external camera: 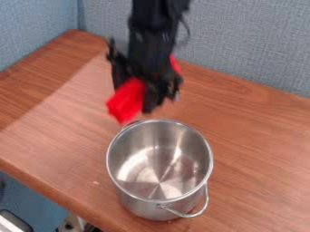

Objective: Move the red object from the metal pot to the table

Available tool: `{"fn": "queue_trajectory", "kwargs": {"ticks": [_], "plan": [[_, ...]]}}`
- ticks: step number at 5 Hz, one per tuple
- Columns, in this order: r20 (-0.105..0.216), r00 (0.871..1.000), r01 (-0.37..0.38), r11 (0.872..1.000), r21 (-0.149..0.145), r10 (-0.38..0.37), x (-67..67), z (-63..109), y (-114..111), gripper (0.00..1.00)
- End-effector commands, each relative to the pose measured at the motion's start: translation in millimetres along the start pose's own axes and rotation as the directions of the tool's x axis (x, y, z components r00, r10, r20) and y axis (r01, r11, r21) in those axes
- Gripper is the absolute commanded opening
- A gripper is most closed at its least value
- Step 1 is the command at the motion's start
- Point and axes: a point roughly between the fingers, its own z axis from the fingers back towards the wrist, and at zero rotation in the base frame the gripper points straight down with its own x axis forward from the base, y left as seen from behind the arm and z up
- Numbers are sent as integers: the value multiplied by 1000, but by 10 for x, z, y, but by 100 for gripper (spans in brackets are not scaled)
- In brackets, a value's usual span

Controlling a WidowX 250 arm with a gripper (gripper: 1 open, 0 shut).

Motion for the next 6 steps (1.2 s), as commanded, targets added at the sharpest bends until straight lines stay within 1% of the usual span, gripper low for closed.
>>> {"fn": "queue_trajectory", "kwargs": {"ticks": [1, 2, 3, 4, 5, 6], "plan": [[64, 998, -6, 1000, 5, 6, 211, 107, 88, 0], [36, 999, -15, 1000, -5, 15, 318, -106, 141, 0], [48, 997, 58, 998, -9, -58, 377, -119, 93, 0], [38, 997, 63, 998, -24, -62, 508, -263, 138, 0], [26, 998, 64, 997, -30, -63, 638, -392, 179, 0], [20, 996, 87, 995, -42, -87, 684, -492, 199, 0]]}}
